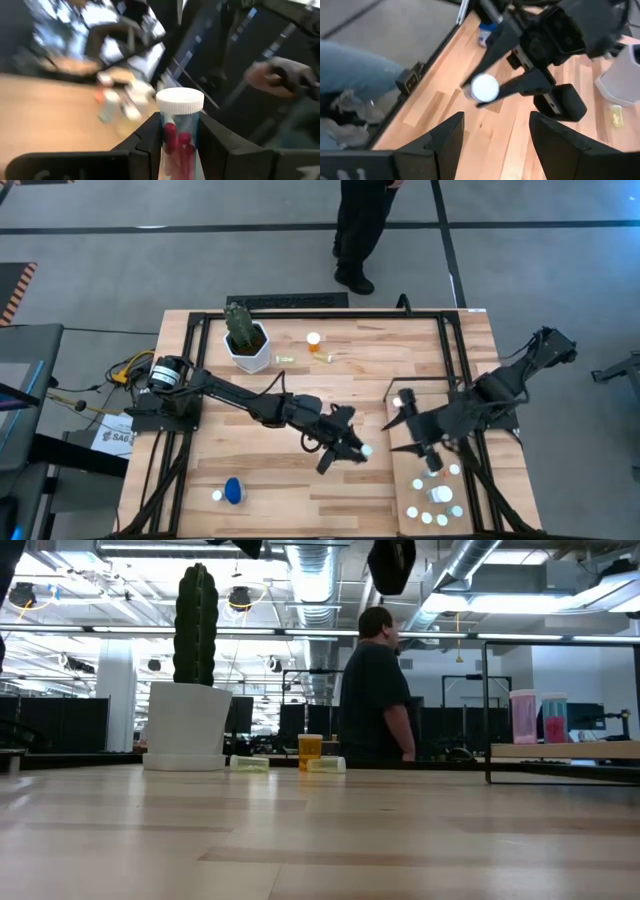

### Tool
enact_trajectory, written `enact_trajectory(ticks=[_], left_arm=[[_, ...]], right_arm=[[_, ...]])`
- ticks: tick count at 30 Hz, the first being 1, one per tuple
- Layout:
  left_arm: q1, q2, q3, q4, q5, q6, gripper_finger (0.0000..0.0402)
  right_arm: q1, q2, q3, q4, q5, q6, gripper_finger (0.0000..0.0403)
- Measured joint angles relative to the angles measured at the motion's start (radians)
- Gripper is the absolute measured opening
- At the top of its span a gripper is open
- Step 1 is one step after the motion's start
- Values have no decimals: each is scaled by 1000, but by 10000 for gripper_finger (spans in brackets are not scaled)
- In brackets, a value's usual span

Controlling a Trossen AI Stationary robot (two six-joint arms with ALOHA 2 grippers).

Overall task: Pick and place medicine bottles onto shelf by color
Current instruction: Put the blue pill bottle on the shelf

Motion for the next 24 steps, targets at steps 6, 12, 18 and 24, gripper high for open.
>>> enact_trajectory(ticks=[6,12,18,24], left_arm=[[-34,0,0,-63,41,-51,82],[-58,0,0,-67,37,-61,82],[-79,0,0,-68,40,-64,82],[-105,0,0,-71,42,-63,82]], right_arm=[[-1,163,53,56,-88,-67,244],[-1,319,174,58,-131,-87,245],[-1,416,261,12,-159,-146,245],[-1,469,300,-17,-160,-150,245]])
